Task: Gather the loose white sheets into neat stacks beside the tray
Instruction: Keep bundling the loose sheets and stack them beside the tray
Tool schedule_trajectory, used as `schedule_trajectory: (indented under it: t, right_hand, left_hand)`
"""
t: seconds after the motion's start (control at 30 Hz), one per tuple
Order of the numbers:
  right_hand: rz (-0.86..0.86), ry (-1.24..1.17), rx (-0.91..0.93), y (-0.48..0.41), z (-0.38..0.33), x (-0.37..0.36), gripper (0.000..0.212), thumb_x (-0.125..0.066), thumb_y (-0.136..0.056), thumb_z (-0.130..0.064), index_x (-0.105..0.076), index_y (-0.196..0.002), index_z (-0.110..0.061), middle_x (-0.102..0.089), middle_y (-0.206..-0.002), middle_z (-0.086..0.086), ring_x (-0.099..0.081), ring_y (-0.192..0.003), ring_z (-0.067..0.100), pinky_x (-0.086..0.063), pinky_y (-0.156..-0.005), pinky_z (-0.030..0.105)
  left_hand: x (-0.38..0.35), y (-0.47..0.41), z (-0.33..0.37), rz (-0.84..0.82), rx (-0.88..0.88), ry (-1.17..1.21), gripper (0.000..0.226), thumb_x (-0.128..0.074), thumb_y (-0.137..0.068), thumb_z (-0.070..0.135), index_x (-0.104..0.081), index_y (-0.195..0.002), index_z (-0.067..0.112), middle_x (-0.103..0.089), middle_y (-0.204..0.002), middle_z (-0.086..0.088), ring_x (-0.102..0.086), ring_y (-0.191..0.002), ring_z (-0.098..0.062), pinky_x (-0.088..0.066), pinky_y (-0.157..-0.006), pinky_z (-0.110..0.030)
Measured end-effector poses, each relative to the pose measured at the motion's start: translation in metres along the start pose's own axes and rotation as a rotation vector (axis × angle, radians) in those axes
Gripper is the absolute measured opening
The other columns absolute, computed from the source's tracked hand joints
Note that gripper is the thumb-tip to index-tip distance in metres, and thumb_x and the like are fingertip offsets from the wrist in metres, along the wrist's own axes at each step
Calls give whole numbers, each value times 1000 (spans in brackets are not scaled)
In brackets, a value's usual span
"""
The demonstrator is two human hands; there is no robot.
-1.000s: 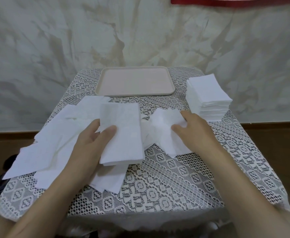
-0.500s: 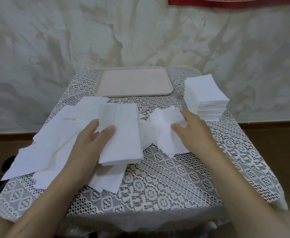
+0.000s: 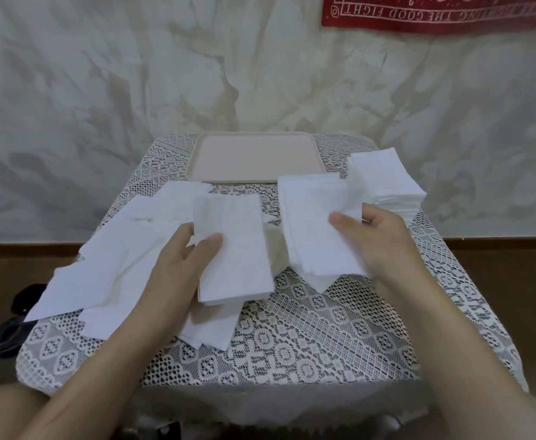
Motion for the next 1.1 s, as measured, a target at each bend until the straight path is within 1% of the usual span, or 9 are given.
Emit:
schedule_trajectory:
  t: [0.07,0.2,0.4,0.5,0.6,0.7,0.87,0.97,1.1]
  right_hand:
    - [-81,-112,-31,7,-6,-11,8,-71,-93,-12,-77,-97,-11,-79,-100,15,-75,-92,33,-60,-82,54]
    - [-204,-74,-20,24,-10,-42,11,-70,-94,-15,-74,-105,-15,-80,-95,8,-77,-84,28,-64,-72,47]
    - [-183,80,64,28,-5,-63,22,-77,-91,-25,-69,-100,-6,-76,-96,14,-72,-92,39,-56,-84,61]
    - [-159,64,82,29,-4,-70,44,-77,-79,-40,-64,-95,0,-70,-97,26,-67,-78,36,-53,-80,65]
    - [-137,46,102,30,-4,-75,55,-74,-76,-43,-60,-97,6,-65,-100,32,-59,-76,25,-53,-72,62]
    - [-143,24,105,31,-1,-77,47,-78,-80,-35,-60,-93,6,-66,-96,31,-59,-74,24,-48,-68,44]
    - [-170,26,100,30,4,-75,29,-78,-89,-22,-65,-90,4,-71,-92,25,-63,-74,24,-48,-69,39]
    - [-176,49,110,29,2,-73,23,-77,-89,-22,-69,-85,-1,-73,-87,17,-65,-72,20,-49,-67,36]
    - [-195,147,154,28,1,-71,43,-74,-82,-45,-65,-81,-3,-69,-86,21,-57,-68,20,-42,-64,37]
  left_hand:
    - [-1,-1,-1,-4,6,15,26,-64,-103,36,-64,-127,28,-80,-107,-6,-77,-97,-33,-59,-89,-60]
    - [-6,-4,-2,-31,12,40,41,-71,-92,49,-63,-129,30,-80,-113,-5,-77,-102,-32,-55,-97,-68]
    - [-7,-8,-2,-28,25,68,51,-67,-89,54,-62,-132,26,-79,-115,-5,-76,-107,-30,-52,-104,-65]
    - [-7,-9,-2,-30,34,81,51,-71,-93,56,-62,-133,26,-79,-116,-4,-75,-110,-29,-53,-104,-60]
    - [-7,-8,-2,-42,33,86,53,-64,-88,53,-62,-133,26,-80,-115,-2,-75,-110,-27,-56,-96,-50]
    - [-9,-6,0,-72,26,85,52,-60,-89,51,-62,-134,25,-80,-114,-1,-77,-104,-21,-56,-84,-41]
    - [-12,-4,1,-120,41,108,52,-60,-89,46,-60,-136,23,-80,-112,0,-77,-88,-14,-56,-60,-22]
    - [-12,-3,2,-129,52,112,50,-62,-88,43,-61,-135,25,-79,-116,-2,-77,-94,-18,-56,-65,-27]
    - [-9,-5,-2,-110,70,113,43,-73,-92,40,-63,-133,30,-79,-119,-3,-75,-105,-25,-49,-86,-46]
Point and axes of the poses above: each hand's wrist, its own y-axis away from the middle knuckle, its own x-axis out of the back of the hand, z = x × y, the point moved 7 cm from there along -y, towards the middle knuckle
